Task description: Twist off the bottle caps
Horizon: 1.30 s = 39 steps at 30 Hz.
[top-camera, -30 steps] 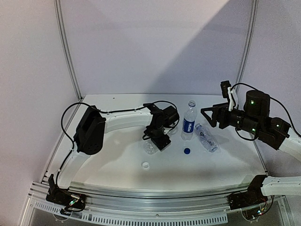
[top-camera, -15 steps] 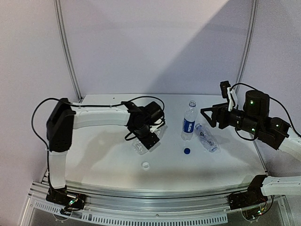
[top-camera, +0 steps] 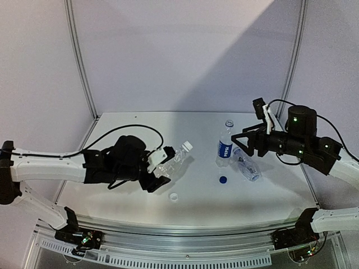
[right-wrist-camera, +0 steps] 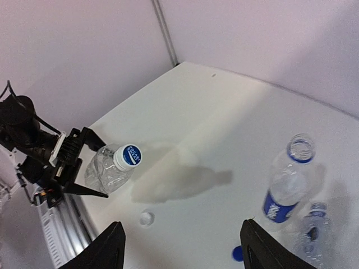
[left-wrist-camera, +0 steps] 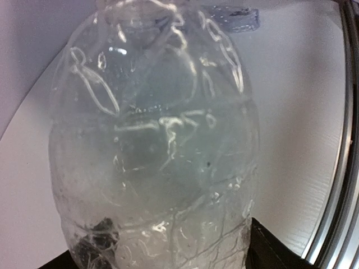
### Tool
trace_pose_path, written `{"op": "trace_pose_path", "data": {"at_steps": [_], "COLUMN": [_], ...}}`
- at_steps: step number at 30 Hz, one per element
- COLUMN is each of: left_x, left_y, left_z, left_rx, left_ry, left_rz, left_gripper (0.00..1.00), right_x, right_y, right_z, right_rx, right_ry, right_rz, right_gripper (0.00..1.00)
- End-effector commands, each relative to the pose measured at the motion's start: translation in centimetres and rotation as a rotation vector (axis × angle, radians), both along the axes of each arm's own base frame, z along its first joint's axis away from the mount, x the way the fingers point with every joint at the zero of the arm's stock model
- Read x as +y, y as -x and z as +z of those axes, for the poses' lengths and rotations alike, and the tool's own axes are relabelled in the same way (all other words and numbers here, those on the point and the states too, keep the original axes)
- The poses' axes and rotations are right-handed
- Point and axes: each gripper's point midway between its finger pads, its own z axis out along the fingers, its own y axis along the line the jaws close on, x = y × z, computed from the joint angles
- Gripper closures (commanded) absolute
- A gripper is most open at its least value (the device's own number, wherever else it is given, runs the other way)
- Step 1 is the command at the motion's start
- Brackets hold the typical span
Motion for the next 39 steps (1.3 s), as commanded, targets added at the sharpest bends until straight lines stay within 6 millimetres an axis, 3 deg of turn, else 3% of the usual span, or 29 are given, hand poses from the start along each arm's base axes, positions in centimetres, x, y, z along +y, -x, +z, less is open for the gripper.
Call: {"op": "trace_pose_path", "data": {"at_steps": [1, 3, 8, 12, 23, 30, 39], "left_x": [-1.6, -1.1, -2.0, -2.4, -2.6, -2.6, -2.8], "left_y": [2.0, 2.5, 3.2, 3.1, 3.1, 3.2, 3.4], "left_z": [4.0, 3.4, 1.8, 0.2, -0.1, -0.2, -0.4], "left_rx": [-0.262, -0.289, -0.314, -0.321, -0.343, -0.367, -0.372], "left_ry": [0.187, 0.165, 0.053, -0.032, -0.067, -0.098, -0.109], "left_rz": [-0.188, -0.192, -0.214, -0.208, -0.201, -0.195, -0.203], "left_gripper": [1.00, 1.00, 1.00, 1.00, 1.00, 1.00, 1.00], "right_x": [4.4, 5.7, 6.6, 7.2, 9.5, 10.7, 11.5], "right_y": [2.6, 2.8, 3.4, 3.7, 4.3, 4.9, 5.4], "right_z": [-1.3, -1.8, -0.3, -0.5, -5.8, -7.1, -8.4], "right_rx": [0.149, 0.195, 0.246, 0.324, 0.498, 0.534, 0.587], "right_ry": [0.025, 0.027, -0.037, -0.039, 0.031, 0.042, 0.033], "right_rz": [0.298, 0.361, 0.409, 0.435, 0.508, 0.559, 0.606], "right_gripper": [0.34, 0.38, 0.25, 0.25, 0.28, 0.32, 0.45]}}
